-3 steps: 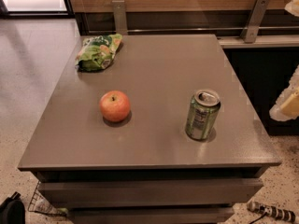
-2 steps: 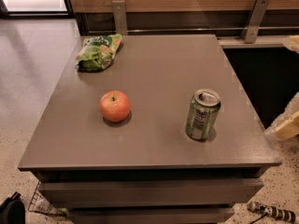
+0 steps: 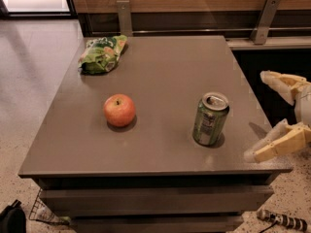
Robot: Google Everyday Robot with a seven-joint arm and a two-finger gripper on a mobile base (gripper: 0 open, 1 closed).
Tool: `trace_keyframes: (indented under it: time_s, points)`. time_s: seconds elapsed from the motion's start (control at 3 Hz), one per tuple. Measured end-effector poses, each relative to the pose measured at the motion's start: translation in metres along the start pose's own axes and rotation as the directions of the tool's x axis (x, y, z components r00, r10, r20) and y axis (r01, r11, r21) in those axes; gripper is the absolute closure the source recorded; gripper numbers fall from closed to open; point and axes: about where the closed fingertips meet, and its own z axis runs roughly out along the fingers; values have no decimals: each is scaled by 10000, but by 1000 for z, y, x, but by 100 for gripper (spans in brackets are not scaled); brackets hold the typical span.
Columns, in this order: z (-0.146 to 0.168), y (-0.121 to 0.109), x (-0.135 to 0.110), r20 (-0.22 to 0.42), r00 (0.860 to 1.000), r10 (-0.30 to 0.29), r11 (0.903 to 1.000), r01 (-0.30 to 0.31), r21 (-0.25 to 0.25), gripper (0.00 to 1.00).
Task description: Move green can near green rice chip bag
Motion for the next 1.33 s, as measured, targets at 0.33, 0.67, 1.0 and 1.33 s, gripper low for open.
trace_keyframes:
  time_s: [0.33, 0.67, 1.0, 1.33]
  points:
    - [28, 7, -19, 2092, 9750, 751, 9955, -610, -729, 0]
    - [50, 5, -31, 3640, 9220, 1318, 9892, -986, -1084, 0]
    - [66, -4, -30, 4572, 8761, 1533, 9872, -1153, -1100, 0]
    - [73, -10, -17, 4967, 8520, 1654, 9862, -1404, -874, 0]
